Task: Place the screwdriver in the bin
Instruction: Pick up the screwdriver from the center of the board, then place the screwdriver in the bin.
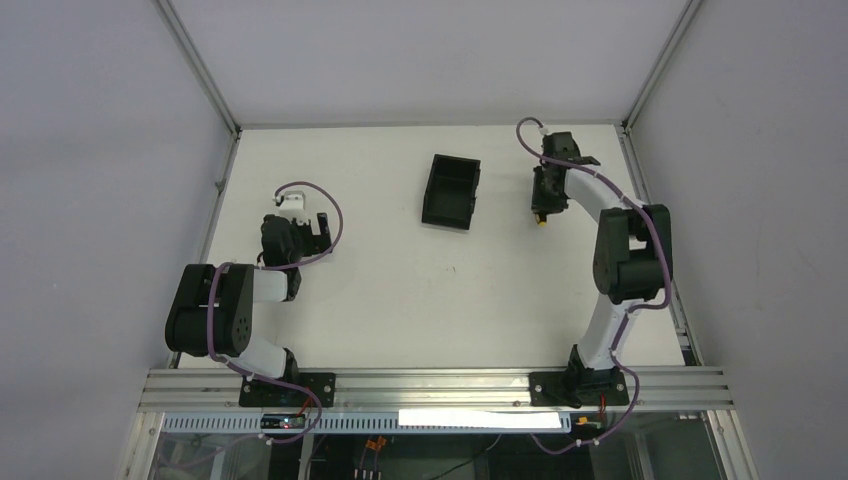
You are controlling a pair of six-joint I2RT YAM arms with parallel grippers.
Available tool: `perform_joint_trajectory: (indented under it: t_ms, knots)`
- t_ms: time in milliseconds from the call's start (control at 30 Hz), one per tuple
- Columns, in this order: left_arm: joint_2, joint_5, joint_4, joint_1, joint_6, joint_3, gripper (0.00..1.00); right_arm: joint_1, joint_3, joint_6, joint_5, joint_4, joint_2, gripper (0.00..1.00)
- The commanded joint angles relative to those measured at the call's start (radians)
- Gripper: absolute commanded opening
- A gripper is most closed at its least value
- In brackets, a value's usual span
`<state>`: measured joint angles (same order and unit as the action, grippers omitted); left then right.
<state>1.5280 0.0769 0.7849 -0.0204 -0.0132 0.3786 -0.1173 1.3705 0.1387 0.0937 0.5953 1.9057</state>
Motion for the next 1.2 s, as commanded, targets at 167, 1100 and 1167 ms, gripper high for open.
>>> perform_joint_trajectory:
  t_ms: [167, 1100, 1167]
  knots:
    - [-0.02, -0.02, 0.029, -0.009, -0.004, 0.0, 0.99, 0.002, 0.11, -0.005, 0.035, 0.07, -0.245, 0.01]
    - [-0.021, -0.021, 0.028, -0.009, -0.004, 0.0, 0.99, -0.026, 0.382, -0.007, 0.042, 0.221, -0.515, 0.0]
    - [-0.02, -0.02, 0.028, -0.008, -0.004, 0.0, 0.99, -0.037, 0.398, -0.005, 0.046, 0.229, -0.518, 0.0]
